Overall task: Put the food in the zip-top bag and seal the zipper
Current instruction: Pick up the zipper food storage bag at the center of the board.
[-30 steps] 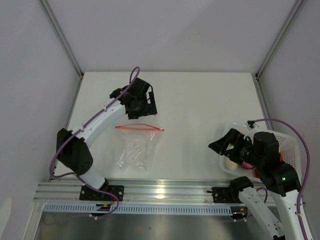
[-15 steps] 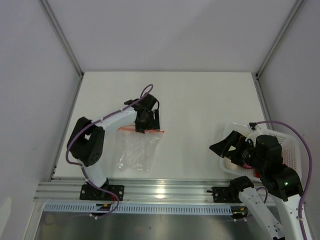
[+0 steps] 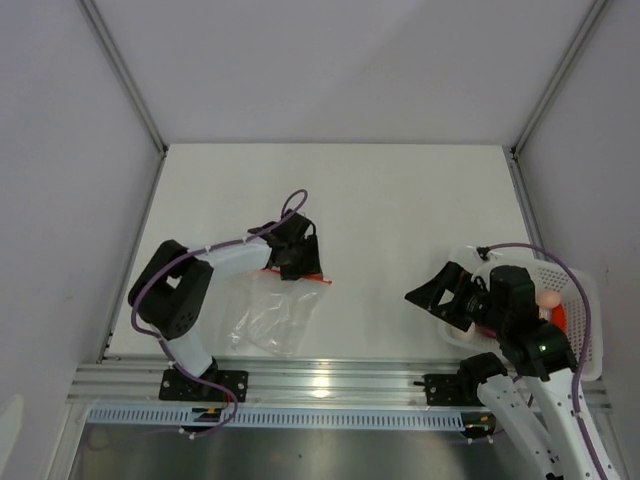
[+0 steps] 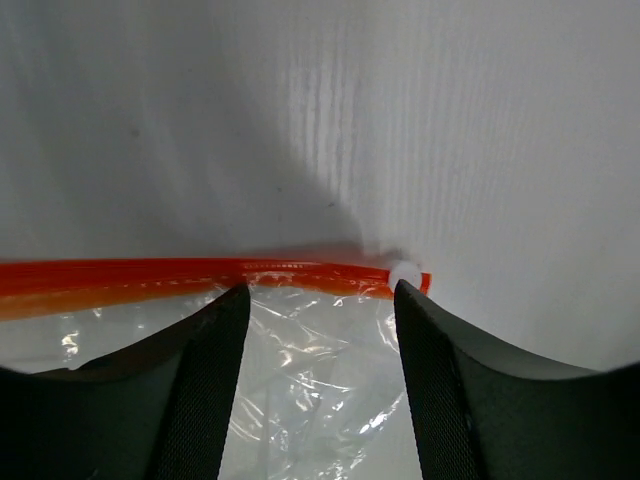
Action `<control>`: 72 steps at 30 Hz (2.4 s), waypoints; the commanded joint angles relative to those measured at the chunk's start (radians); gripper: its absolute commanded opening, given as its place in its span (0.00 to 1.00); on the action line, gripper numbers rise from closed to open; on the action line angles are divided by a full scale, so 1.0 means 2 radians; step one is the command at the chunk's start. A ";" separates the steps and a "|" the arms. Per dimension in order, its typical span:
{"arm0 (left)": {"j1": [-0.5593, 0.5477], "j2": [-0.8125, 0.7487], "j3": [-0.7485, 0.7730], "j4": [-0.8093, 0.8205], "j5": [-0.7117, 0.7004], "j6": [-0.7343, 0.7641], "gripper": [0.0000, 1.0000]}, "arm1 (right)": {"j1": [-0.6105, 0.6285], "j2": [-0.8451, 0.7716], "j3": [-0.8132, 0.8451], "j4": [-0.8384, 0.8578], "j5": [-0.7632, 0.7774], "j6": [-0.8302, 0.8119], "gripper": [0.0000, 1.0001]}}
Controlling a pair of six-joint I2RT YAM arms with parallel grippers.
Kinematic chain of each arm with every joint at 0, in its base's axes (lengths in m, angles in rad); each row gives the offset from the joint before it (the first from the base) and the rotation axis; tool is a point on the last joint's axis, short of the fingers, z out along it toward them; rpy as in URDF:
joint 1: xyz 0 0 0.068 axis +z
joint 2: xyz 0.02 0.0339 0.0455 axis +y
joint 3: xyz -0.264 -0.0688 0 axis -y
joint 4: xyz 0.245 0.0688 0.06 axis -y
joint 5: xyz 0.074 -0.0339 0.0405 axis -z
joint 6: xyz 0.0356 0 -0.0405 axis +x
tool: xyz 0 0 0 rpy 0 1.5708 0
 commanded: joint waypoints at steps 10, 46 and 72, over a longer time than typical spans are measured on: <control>-0.006 -0.217 -0.099 0.091 0.029 0.002 0.73 | 0.131 0.226 -0.056 0.285 0.004 0.060 1.00; -0.006 -0.510 -0.097 -0.020 0.056 -0.060 0.93 | 0.270 0.695 -0.061 0.824 0.067 0.232 0.00; -0.011 -0.371 -0.005 -0.108 0.135 -0.068 0.72 | 0.402 0.220 -0.024 0.387 0.434 -0.278 0.00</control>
